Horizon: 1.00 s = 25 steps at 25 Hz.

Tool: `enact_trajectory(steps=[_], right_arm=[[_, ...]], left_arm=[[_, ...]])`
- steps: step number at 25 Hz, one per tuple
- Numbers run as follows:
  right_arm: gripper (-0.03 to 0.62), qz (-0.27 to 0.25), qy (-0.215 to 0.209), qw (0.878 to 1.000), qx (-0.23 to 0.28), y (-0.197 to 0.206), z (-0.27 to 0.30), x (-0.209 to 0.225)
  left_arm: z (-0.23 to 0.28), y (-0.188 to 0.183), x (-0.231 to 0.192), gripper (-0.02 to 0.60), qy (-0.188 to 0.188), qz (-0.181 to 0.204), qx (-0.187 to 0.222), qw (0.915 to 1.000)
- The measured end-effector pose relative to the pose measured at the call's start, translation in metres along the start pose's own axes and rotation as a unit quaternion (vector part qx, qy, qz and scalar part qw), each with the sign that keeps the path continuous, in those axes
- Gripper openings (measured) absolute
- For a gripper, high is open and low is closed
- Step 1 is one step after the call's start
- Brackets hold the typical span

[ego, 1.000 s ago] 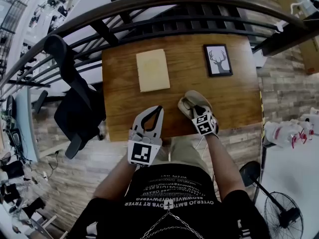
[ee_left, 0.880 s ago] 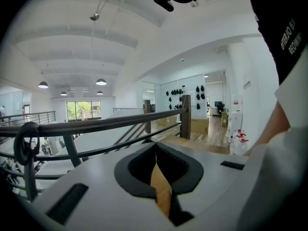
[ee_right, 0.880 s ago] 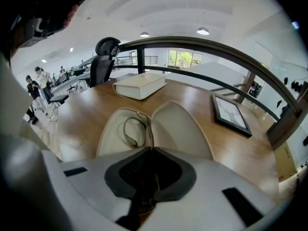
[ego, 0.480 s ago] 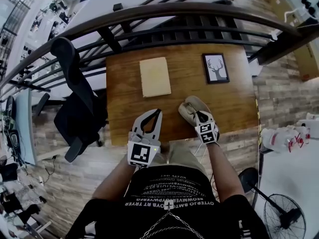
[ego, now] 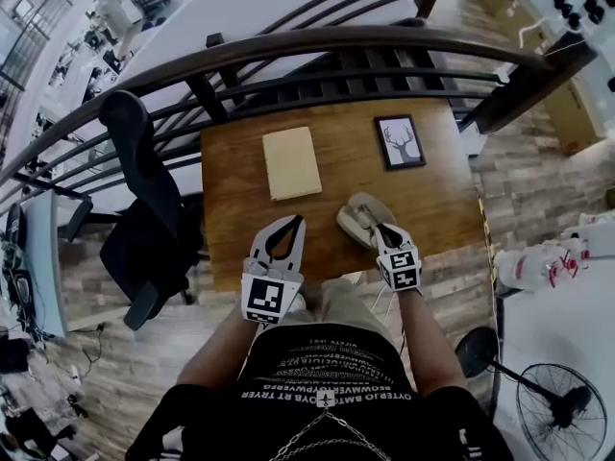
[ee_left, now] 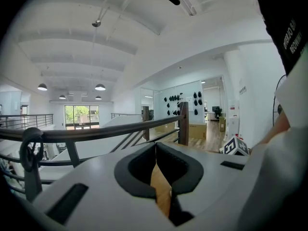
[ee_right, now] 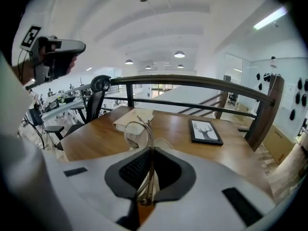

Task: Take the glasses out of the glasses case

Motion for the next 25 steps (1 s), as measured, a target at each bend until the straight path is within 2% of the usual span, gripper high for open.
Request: enact_trajectory(steps=[10,25], right_arm=[[0.029,0.036,0.014,0.995,0.091,-0.042,-0.075,-0.03],[0.029,0.052,0.031,0.975,0.215,-0.102,-0.179,-0.069]], left_arm=[[-0.021,-0.011,0.002,0.028,0.022,0.012,0.016,0.9995],[-0.044,-0.029,0.016,0.028,0.066,0.028,0.044,0.9965]])
Point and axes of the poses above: the fingertips, and each gripper's own axes: z forward along the fingers, x to its right, y out of its underside, the point moved 2 cm from there along -z, backward along the fingers, and after that the axes turned 5 degrees about -x, right-handed, at the moved point
